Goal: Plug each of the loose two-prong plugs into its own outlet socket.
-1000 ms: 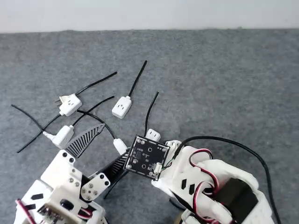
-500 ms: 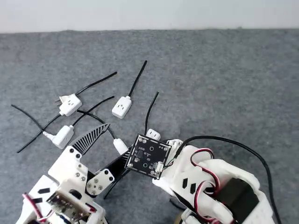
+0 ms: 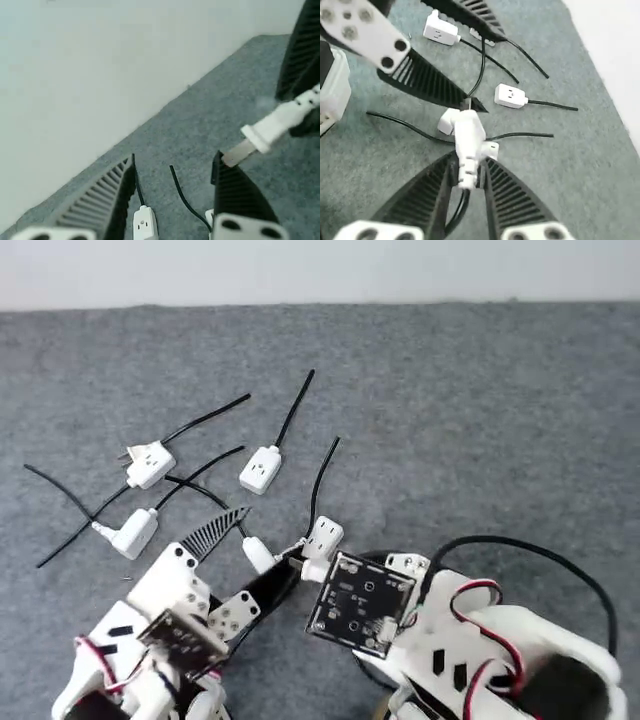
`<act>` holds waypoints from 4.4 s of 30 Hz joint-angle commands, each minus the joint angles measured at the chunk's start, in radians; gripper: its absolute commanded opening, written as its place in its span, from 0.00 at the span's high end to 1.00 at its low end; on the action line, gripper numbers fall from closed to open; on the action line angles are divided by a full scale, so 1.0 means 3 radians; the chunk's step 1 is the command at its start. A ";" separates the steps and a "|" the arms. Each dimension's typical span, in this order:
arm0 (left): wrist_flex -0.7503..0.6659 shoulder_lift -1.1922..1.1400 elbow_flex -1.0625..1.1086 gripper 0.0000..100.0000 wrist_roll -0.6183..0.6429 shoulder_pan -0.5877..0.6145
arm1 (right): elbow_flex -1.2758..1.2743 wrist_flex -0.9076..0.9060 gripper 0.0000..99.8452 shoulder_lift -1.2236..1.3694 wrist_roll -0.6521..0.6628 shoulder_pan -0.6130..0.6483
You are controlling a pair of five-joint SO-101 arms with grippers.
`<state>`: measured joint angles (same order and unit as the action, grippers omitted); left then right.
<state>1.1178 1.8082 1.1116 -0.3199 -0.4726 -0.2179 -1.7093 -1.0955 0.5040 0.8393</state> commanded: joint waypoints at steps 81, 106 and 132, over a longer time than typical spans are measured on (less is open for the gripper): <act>-0.0041 0.0046 -0.0355 0.74 -0.0118 0.0082 | -0.0460 0.0560 0.99 0.0407 0.0143 -0.0136; -0.0102 0.0046 0.0028 0.74 -0.0118 0.0235 | 0.0133 0.0013 0.99 0.0407 0.0102 -0.0110; -0.0036 0.0046 0.0079 0.74 -0.0128 0.0445 | -0.1069 0.0903 0.99 0.0442 0.0123 -0.0422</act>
<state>1.1070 1.8082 1.1423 -0.3491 -0.3483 -0.5263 -1.4868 -0.9590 0.5562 0.7457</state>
